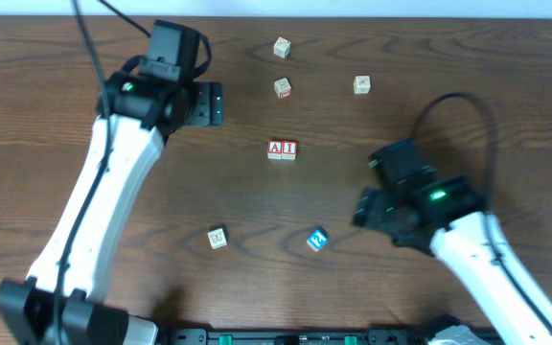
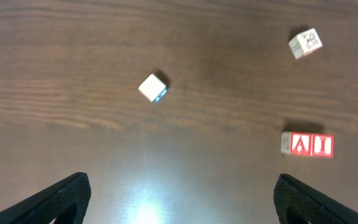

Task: Spell out Ai2
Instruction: 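Lift left gripper away and move right gripper to the '2' block, then grasp the blue-faced '2' block with the right gripper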

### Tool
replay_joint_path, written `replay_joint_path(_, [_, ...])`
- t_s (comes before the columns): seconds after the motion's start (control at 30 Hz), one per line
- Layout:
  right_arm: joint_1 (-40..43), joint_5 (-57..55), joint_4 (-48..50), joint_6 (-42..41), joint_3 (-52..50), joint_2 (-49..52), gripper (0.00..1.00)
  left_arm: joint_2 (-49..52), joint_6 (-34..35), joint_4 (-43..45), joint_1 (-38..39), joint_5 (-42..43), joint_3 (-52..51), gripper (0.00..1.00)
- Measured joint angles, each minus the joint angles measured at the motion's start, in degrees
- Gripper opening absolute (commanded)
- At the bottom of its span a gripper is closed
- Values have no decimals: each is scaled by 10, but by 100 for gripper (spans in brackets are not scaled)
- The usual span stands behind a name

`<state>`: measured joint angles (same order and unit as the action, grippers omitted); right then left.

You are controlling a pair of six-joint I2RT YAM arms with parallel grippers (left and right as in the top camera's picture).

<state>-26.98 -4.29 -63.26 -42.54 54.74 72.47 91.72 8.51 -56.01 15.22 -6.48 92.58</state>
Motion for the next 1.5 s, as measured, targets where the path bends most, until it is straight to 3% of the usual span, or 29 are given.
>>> replay_joint_path(0.1, [-78, 24, 22, 41, -19, 22, 93, -5, 0, -24, 0, -4, 0, 95])
replay_joint_path(0.27, [-149, 27, 4, 106, -18, 54, 97, 5, -11, -31, 0, -12, -1, 95])
replay_joint_path(0.37, [-150, 22, 0, 151, -18, 78, 99, 5, -41, -35, 0, -8, -1, 95])
replay_joint_path(0.6, [-150, 45, 96, 273, -18, 144, 99, 5, -88, -33, 0, -28, -1, 95])
replay_joint_path(0.93, [-147, 61, 115, 380, -18, 163, 96, 5, -99, -33, 0, -34, -1, 95])
replay_joint_path(1.07, [-146, 73, 134, 425, -18, 163, 89, 5, -101, -33, 0, -34, -1, 95])
replay_joint_path(1.5, [-103, 133, 176, 521, -35, 180, 88, 5, -101, -33, 0, -34, -1, 95])
